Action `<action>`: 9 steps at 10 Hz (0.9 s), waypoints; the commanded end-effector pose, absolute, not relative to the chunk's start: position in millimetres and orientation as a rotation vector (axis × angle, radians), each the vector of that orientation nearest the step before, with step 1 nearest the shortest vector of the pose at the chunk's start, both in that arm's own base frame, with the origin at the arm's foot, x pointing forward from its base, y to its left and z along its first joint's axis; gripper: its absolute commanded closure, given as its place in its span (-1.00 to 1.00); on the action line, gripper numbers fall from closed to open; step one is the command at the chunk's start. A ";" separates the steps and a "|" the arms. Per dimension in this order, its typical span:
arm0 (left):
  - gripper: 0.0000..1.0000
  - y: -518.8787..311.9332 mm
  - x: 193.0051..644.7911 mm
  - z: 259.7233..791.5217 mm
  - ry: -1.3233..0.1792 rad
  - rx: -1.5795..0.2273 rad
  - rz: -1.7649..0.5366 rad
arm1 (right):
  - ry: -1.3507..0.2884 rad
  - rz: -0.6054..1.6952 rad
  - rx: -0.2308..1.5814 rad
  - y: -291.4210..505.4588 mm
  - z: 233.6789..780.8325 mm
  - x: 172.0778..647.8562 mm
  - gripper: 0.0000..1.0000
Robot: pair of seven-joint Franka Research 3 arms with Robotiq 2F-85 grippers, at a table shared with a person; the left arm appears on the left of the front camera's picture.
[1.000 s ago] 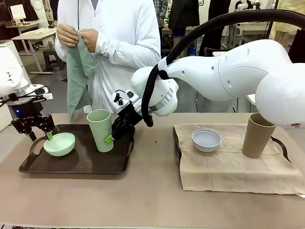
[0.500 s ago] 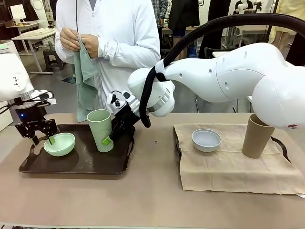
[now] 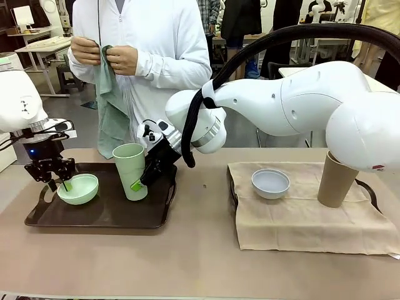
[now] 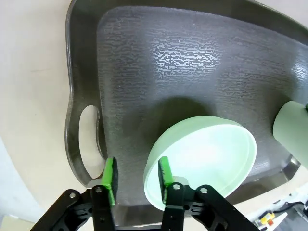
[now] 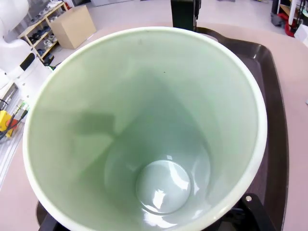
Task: Set up a tray with a mat and arrange the tableware.
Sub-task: Pick up the Picnic Bowl and Reusable plastic cup from the Handle tray in front of the human's position and hold them in the air.
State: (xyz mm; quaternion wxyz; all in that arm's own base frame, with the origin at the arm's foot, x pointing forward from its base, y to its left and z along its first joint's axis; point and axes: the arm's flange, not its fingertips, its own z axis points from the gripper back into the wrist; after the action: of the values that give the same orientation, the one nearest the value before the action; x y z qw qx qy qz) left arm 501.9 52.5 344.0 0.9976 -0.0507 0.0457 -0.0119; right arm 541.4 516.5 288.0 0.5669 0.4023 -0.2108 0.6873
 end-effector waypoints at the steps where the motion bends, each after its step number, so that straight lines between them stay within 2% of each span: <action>1: 0.78 51.8 505.5 346.2 0.110 -0.087 -0.028 | -0.487 1.637 0.956 519.8 285.6 547.1 1.00; 2: 1.00 51.4 505.7 346.6 0.112 -0.087 -0.026 | -0.485 1.636 0.957 519.7 285.1 547.0 1.00; 3: 1.00 51.0 505.6 347.1 0.111 -0.086 -0.025 | -0.488 1.636 0.956 519.3 285.2 547.0 1.00; 4: 1.00 50.6 505.7 347.0 0.112 -0.084 -0.024 | -0.488 1.638 0.955 518.8 284.9 547.2 0.55; 5: 1.00 50.5 506.0 346.3 0.114 -0.080 -0.024 | -0.491 1.640 0.957 517.6 284.4 547.3 0.55; 6: 1.00 50.6 505.9 345.9 0.117 -0.078 -0.020 | -0.493 1.643 0.957 516.9 283.5 547.0 1.00; 7: 1.00 49.0 505.9 348.9 0.134 -0.073 0.015 | -0.504 1.640 0.949 515.3 284.2 546.6 0.55; 8: 1.00 45.9 502.9 357.4 0.151 -0.087 0.039 | -0.515 1.636 0.960 512.5 290.3 543.5 1.00; 9: 1.00 41.3 497.3 376.0 0.167 -0.114 0.078 | -0.544 1.642 0.952 510.6 311.0 530.6 1.00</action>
State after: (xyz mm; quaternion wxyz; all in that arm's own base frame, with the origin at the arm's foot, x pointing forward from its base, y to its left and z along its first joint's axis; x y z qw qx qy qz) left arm 500.5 47.9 355.7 0.9961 -0.0543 0.0682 0.0162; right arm 541.3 516.0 293.7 0.5617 0.4017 -0.2141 0.6909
